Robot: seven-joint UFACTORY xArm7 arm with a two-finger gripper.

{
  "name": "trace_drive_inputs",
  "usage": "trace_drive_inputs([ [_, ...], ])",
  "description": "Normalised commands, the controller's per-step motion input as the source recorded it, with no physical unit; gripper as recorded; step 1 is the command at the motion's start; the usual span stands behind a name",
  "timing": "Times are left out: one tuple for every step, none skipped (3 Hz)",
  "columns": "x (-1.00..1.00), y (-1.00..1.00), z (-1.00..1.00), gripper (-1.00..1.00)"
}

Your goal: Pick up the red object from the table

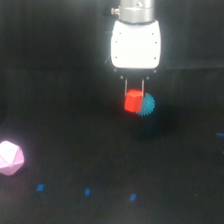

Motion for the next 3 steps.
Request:
trace_drive_inputs([
  [-0.64,0.10,0.95,-0.93],
  [0.28,0.01,0.51,-1.00],
  [-0.23,-0.62,-0.05,-0.93],
])
